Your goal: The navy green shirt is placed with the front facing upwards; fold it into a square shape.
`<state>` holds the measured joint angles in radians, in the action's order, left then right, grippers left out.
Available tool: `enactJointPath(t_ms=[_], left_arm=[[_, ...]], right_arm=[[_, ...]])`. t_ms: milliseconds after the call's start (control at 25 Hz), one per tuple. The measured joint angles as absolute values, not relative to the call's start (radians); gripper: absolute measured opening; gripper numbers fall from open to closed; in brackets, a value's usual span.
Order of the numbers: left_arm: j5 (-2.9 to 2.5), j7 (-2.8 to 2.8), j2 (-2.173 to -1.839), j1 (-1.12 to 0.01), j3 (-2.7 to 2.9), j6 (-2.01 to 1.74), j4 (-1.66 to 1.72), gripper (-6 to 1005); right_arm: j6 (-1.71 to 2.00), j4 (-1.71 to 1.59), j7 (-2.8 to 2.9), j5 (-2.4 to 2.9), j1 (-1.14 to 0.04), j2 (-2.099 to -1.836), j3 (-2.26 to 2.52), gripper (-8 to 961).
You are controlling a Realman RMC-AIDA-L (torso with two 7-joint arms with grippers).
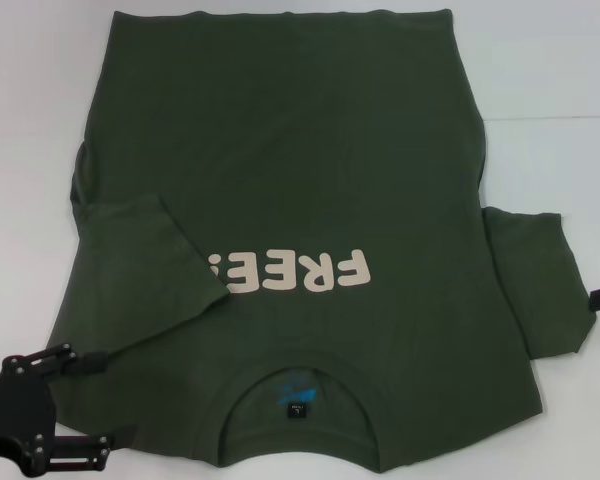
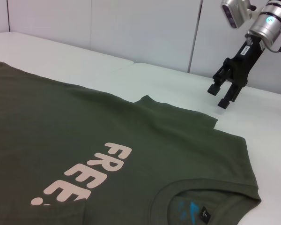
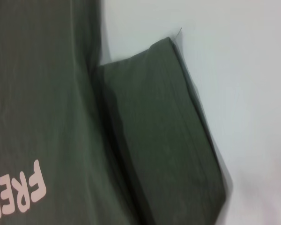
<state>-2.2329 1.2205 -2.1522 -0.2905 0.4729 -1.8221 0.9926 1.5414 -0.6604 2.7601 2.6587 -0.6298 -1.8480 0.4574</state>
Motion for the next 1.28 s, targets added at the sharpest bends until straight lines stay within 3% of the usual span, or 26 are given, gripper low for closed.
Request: enactJointPath(t_ms=[1280], left_arm=[[-2.234, 1.219, -2.154, -0.291, 0.475, -1.822, 0.992, 938]], right_arm=[[1.455, -0.543, 2.781, 2.611, -0.658, -1.863, 0.468, 838]])
